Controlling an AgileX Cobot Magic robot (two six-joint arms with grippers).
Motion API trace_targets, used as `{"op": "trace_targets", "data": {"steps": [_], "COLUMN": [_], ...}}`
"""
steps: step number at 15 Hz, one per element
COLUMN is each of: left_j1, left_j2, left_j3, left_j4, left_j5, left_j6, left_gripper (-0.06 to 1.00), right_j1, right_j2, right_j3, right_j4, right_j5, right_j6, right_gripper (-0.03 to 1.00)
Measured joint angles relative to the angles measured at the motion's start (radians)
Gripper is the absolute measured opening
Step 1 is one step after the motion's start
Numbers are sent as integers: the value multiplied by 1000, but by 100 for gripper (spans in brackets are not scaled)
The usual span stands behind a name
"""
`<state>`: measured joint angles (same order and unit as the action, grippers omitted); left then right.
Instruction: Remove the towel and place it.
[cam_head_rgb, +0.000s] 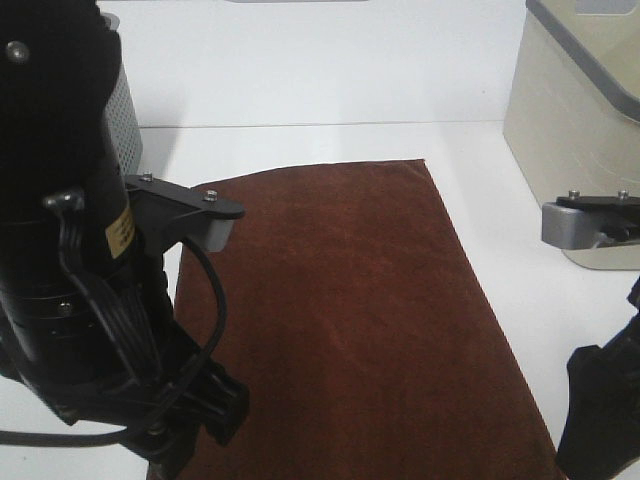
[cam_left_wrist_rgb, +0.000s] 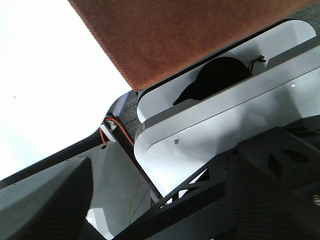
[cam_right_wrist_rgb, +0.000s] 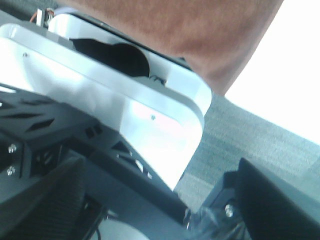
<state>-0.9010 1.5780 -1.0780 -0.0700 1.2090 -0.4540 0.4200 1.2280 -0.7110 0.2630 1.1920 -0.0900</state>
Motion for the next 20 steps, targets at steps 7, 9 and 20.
{"op": "trace_targets", "data": {"steps": [7,9,20], "left_j1": [184,256,480], "left_j2": [0,0,292], "left_j3": [-217,-280,-493], "left_j4": [78,80,87], "left_j5": [-165,-240,-422], "left_j6": [15,48,177], "left_gripper": [71,71,71], "right_j1": [0,0,0], "right_j2": [46,115,731], "right_j3": [-310,-431,-993], "right_j4": [-147,-190,-230], "right_j5": [-180,-198,-188], "right_j6": [79,104,103], "right_gripper": [70,69,69]}}
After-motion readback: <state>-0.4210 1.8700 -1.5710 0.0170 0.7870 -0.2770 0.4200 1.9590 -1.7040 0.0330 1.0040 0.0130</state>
